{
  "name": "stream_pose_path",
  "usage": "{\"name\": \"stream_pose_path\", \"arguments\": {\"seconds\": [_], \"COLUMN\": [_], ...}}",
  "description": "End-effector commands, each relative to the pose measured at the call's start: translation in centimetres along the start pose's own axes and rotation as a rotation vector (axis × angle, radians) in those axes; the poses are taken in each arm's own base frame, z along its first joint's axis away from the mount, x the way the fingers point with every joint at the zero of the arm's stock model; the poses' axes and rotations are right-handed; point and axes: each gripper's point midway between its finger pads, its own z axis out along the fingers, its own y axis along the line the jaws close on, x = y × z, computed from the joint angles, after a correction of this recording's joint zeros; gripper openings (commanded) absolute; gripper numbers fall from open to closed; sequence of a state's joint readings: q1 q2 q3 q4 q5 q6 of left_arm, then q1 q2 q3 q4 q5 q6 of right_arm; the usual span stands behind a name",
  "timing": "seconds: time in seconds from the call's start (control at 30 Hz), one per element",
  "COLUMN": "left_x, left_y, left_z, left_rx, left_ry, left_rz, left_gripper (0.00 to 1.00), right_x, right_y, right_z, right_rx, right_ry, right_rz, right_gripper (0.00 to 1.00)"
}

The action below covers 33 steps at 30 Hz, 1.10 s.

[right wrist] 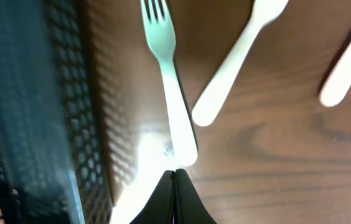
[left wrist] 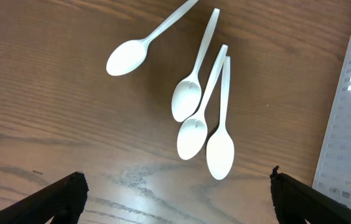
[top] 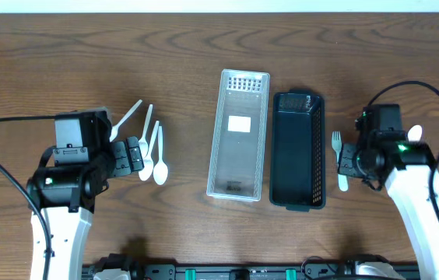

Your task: Pack container

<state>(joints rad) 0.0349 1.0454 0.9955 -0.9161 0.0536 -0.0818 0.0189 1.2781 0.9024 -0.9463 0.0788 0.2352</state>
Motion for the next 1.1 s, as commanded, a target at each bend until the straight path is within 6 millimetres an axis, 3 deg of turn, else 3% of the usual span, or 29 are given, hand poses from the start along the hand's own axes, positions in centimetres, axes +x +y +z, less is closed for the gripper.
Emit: {"name": "stream_pose_path", "arguments": {"seconds": [0.0,0.17,0.37,0.47,0.7,0.97,1.07], "left_x": [-0.5,-0.5,-0.5,-0.5,-0.5,-0.5,-0.5], "left_y": [-0.2,-0.2,-0.2,-0.2,-0.2,-0.2,-0.2], "left_z": [-0.2,-0.2,-0.2,-0.2,-0.2,-0.2,-0.2], "left_rx": [0.010,0.010,0.010,0.010,0.010,0.010,0.009], "left_ry": [-0.005,-0.005,-0.005,-0.005,-0.005,-0.005,-0.004], "left_rz": [-0.009,-0.009,-0.009,-0.009,-0.009,-0.009,-0.009], "left_gripper": [0.96,0.96,0.96,0.96,0.96,0.96,0.96], "right_x": [0.2,0.7,0.5,-0.3,-4.3,-6.0,-6.3], "right_y": [0.4,2.6,5.4,7.1,10.1,10.7,9.9], "right_z": [1.1,3.2,4.3,4.3,3.2,2.8,3.2], "right_rx": [-0.022,-0.127,-0.279,-0.377,-0.546,-0.569,-0.519], "right_ry": [0.062,0.147,0.174,0.146,-0.023,-0.100,-0.110], "right_rz": [0.029,0.008,-0.054,-0.086,-0.119,-0.135,-0.130], "right_gripper": [0.01,0.01,0.01,0.01,0.03,0.08,0.12]}}
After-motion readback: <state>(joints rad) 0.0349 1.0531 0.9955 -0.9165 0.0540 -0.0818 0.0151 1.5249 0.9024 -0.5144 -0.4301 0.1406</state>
